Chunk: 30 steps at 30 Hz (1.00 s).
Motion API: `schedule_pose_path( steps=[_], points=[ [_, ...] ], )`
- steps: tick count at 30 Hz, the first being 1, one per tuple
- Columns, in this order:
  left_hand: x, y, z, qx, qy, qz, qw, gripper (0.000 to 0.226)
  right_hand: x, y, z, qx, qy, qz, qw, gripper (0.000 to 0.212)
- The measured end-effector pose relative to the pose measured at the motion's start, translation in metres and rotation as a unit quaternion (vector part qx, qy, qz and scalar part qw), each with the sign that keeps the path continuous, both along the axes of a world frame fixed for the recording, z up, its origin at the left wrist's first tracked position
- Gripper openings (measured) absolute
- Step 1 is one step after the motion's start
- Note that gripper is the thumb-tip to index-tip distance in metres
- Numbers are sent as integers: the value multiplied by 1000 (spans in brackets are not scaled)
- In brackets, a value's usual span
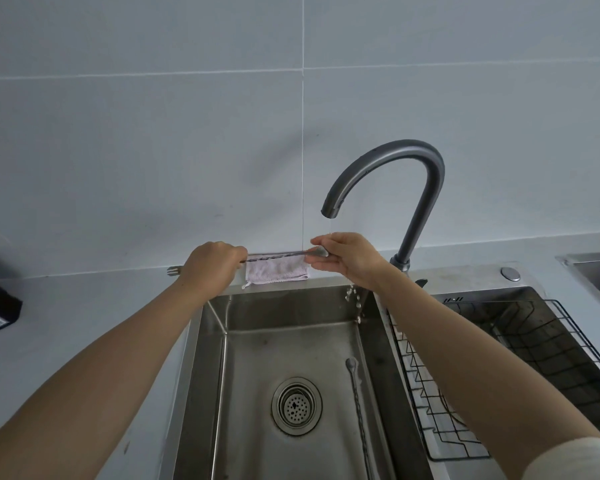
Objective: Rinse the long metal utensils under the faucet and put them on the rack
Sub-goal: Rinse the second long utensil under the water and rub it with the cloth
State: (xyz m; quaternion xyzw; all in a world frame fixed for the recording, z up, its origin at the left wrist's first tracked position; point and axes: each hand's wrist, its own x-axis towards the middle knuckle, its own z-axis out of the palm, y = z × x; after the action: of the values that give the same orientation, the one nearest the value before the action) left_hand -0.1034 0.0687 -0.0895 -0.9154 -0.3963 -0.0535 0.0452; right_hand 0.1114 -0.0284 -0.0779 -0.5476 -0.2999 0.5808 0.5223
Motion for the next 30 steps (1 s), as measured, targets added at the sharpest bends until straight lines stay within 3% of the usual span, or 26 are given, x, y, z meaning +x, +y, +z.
schedule_pose_path(
  steps=[5,10,14,24,30],
  points=[
    [7,6,7,16,-7,6,1000,11,13,2,4,9,-128,-40,991,9],
    [16,6,14,47,-8,-21,999,11,19,4,-1,7,-162,-139,977,14],
    [18,7,16,81,-10,-43,996,36,16,4,-5,-7,-47,-104,993,21],
    [16,9,19,110,-25,-31,993,42,18,7,6,-27,134,-58,989,14],
    [20,12,22,144,-26,-16,989,39,17,7,4,-58,97,14,993,33]
  ],
)
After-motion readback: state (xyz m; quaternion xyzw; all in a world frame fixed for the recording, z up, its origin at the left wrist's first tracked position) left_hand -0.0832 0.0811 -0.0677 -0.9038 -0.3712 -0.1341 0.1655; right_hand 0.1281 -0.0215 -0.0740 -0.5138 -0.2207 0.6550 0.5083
